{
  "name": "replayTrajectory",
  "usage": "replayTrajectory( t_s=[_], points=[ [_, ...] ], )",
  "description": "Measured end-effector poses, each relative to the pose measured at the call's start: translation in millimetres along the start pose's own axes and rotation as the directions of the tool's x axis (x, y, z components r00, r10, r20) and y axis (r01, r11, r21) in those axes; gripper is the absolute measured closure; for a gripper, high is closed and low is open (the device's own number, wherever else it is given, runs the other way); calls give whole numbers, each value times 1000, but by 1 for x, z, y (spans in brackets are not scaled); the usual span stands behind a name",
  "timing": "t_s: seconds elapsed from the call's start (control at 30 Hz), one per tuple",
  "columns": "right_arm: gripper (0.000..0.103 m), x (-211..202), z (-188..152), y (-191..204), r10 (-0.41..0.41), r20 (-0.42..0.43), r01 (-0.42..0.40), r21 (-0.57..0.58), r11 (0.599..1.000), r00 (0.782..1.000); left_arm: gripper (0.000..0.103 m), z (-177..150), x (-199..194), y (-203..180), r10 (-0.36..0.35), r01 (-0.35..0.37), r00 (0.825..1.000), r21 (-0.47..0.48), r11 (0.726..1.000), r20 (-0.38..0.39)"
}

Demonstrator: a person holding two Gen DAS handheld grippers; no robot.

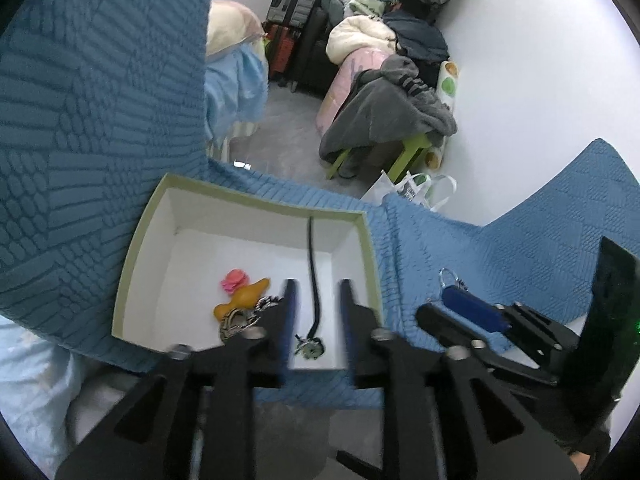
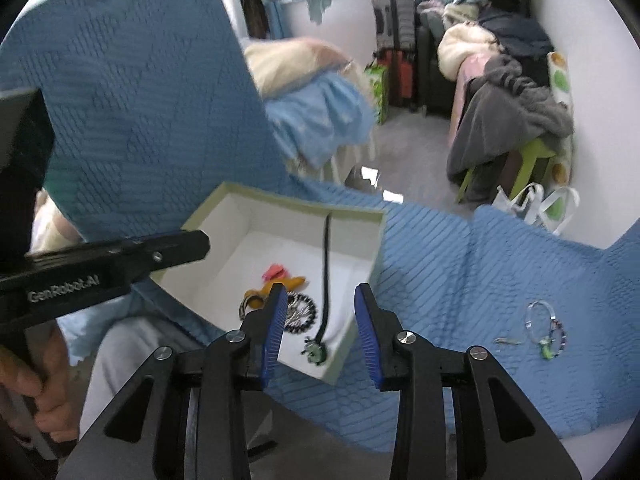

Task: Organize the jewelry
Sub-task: 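Open both tools to drop the keyrings into the box, then move both open tools back toward the small screwdriver and green charm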

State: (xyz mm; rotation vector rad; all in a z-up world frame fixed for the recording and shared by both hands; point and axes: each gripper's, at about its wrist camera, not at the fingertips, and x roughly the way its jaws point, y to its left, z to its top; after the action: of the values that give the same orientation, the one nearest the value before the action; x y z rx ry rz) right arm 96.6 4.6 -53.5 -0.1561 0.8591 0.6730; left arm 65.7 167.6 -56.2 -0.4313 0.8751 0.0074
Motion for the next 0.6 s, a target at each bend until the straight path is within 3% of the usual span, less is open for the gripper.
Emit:
replayTrajectory(
  t_s=[0.03,0.2,0.33,0.6],
  points=[
    [71,-8,1,-4,-7,15,7,4,1000,1000,60,1,-2,-4,-2,2,1000,5,1000,8],
    [71,-38,4,-30,-51,78,49,26,998,996,57,5,-8,-31,-12,10,999,45,999,42],
    [71,-52,2,-51,-91,113,87,37,995,989,44,6,-5,-48,-14,10,998,64,998,64],
    [71,-63,-24,-121,-195,104,183,114,976,975,44,-3,33,-90,-83,79,996,113,991,30]
  ],
)
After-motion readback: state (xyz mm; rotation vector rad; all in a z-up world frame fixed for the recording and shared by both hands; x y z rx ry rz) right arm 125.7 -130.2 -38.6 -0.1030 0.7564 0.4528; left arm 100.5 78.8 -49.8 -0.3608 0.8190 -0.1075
